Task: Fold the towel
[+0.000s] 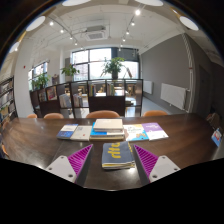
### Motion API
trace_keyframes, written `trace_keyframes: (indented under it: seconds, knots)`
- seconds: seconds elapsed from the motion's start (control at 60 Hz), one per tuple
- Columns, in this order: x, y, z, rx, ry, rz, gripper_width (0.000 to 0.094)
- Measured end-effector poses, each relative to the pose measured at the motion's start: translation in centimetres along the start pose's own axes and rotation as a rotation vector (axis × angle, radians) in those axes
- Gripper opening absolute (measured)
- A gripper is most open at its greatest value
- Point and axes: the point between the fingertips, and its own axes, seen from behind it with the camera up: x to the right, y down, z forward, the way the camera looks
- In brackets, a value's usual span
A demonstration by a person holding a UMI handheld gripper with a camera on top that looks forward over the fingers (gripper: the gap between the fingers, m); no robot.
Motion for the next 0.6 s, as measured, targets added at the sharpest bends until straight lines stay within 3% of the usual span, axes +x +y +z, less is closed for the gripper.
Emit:
trace_keyframes:
  seconds: [0.35, 0.6]
  knots:
    - [-2.3, 9.0, -10.4, -0.088, 0.021, -0.043, 0.0787]
    - [-3.1, 10.4, -13.3, -0.088, 0.007, -0.056, 0.0783]
